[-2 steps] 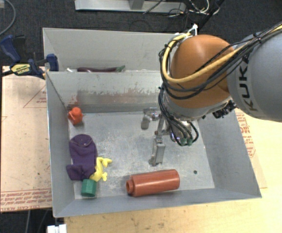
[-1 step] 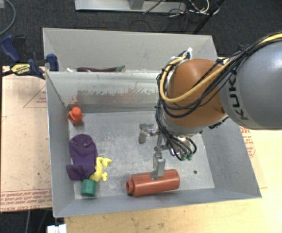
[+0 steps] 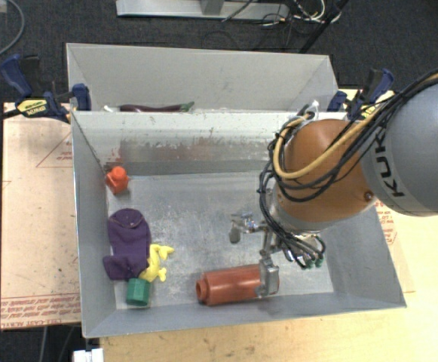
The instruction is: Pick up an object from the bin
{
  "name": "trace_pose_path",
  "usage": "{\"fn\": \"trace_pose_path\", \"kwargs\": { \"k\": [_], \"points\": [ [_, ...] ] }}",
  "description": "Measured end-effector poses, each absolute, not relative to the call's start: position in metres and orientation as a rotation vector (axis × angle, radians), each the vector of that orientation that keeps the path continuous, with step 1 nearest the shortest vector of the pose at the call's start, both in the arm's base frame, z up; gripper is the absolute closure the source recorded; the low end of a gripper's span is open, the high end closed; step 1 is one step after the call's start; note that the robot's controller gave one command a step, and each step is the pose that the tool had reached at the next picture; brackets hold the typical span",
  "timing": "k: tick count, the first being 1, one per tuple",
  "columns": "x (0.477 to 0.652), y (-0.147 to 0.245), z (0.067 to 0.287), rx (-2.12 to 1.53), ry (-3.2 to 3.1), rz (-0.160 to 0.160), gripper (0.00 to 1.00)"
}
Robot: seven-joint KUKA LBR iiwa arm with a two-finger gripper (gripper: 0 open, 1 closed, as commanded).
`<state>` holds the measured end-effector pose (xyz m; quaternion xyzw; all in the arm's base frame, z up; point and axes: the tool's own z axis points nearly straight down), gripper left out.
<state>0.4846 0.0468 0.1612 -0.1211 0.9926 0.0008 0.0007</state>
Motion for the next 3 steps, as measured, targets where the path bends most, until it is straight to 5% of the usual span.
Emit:
{"fn": "trace_pose_path", "kwargs": {
  "k": [1,2,3],
  "points": [
    [0.486,0.112,0.147,-0.518,3.096,0.003,0.00],
    [0.483,0.073,0.088,-0.659,3.061,0.006,0.00],
    [0.485,0.181,0.073,-1.186,2.886,0.004,1.00]
  ]
}}
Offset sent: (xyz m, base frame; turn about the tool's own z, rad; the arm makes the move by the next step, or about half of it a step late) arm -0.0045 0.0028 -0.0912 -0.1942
